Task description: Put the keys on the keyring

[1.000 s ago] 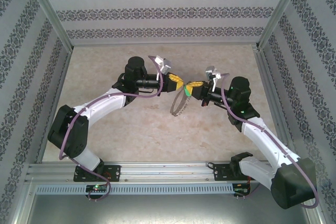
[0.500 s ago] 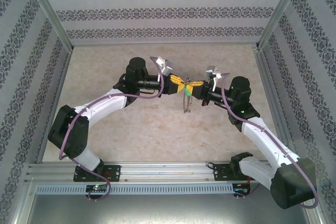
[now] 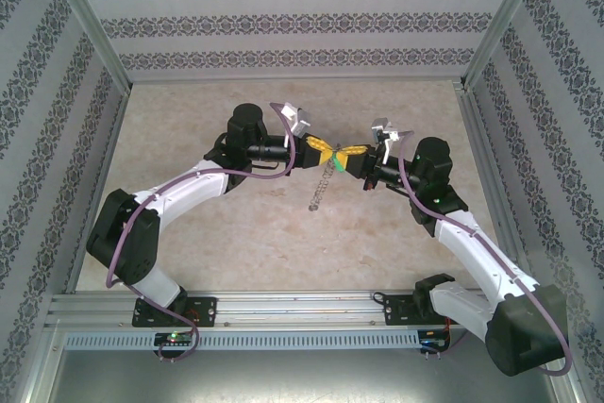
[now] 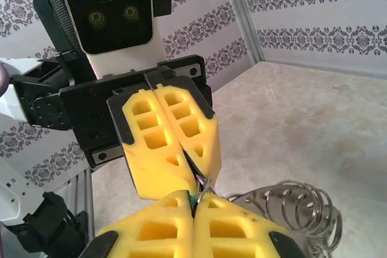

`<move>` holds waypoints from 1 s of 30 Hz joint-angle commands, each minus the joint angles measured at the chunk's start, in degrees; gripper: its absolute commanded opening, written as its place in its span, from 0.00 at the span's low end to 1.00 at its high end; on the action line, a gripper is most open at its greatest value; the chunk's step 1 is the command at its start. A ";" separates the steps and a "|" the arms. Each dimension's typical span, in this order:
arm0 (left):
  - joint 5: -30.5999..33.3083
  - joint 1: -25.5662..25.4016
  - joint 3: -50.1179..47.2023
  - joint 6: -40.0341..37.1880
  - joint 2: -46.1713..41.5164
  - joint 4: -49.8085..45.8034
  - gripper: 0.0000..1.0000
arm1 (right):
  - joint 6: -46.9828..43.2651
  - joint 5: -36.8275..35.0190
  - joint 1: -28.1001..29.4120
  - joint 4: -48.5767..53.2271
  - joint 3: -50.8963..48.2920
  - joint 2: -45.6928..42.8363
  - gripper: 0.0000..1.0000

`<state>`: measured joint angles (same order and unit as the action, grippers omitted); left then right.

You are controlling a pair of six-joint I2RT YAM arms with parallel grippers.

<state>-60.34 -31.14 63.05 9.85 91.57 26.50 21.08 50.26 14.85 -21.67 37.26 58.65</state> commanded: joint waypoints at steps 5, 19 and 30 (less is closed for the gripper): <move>3.06 -0.95 -3.05 -1.45 -4.32 4.58 0.00 | 0.79 -2.60 -2.58 -1.94 -0.91 -2.19 0.00; 3.99 -0.97 -2.36 -3.14 -5.69 2.56 0.00 | 5.64 -10.41 -6.50 -1.49 -5.66 -7.04 0.77; 2.21 -0.95 -2.17 -2.42 -6.38 2.22 0.00 | 4.02 -5.44 -1.75 -4.86 -6.03 -5.89 0.72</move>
<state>-55.94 -32.16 59.96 7.38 87.37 27.40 26.41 42.89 11.16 -23.35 31.83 52.56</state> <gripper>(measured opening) 0.053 0.725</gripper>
